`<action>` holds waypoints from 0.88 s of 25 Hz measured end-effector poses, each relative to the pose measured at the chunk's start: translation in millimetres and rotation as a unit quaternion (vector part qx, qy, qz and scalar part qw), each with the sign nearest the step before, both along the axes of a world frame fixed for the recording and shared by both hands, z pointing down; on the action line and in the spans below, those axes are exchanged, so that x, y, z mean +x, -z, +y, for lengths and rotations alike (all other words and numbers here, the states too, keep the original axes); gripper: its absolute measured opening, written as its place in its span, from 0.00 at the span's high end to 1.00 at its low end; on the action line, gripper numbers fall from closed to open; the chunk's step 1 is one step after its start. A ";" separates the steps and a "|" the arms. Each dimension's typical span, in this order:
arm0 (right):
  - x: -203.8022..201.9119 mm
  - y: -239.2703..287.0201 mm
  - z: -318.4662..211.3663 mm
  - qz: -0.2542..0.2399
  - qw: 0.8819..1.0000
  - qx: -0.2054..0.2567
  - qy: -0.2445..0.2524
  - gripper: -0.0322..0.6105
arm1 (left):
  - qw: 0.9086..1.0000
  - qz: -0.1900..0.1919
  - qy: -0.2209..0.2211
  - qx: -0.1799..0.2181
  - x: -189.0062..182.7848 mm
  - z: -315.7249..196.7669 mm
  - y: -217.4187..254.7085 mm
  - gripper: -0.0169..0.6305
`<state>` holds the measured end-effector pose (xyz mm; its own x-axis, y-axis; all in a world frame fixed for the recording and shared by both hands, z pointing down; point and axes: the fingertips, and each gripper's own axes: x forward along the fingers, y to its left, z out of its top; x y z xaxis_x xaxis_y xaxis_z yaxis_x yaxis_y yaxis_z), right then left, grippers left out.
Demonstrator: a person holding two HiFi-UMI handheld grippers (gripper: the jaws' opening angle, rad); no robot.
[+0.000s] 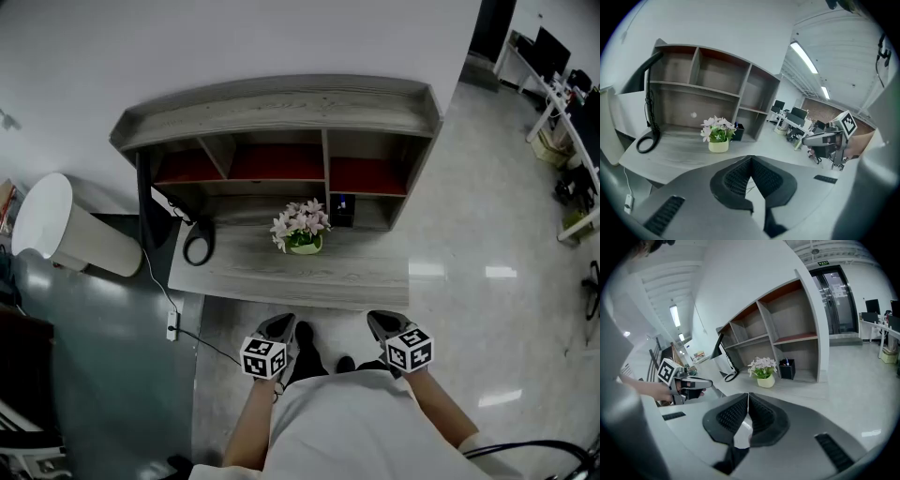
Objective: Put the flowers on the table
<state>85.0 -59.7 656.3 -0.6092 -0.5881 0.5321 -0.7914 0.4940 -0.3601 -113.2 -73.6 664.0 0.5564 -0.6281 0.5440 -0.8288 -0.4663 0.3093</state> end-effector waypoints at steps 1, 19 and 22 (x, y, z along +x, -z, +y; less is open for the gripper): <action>2.0 1.4 4.1 -0.002 1.000 0.003 0.002 0.92 | 1.000 0.002 0.003 0.003 1.4 7.9 2.8 0.96; -16.9 14.2 33.7 -0.024 0.999 0.030 -0.012 0.92 | 0.999 -0.034 0.010 0.028 -80.6 55.9 25.8 0.96; -25.3 18.2 32.6 -0.014 0.999 0.040 -0.006 0.92 | 0.999 -0.031 0.001 0.032 -84.5 50.4 27.9 0.96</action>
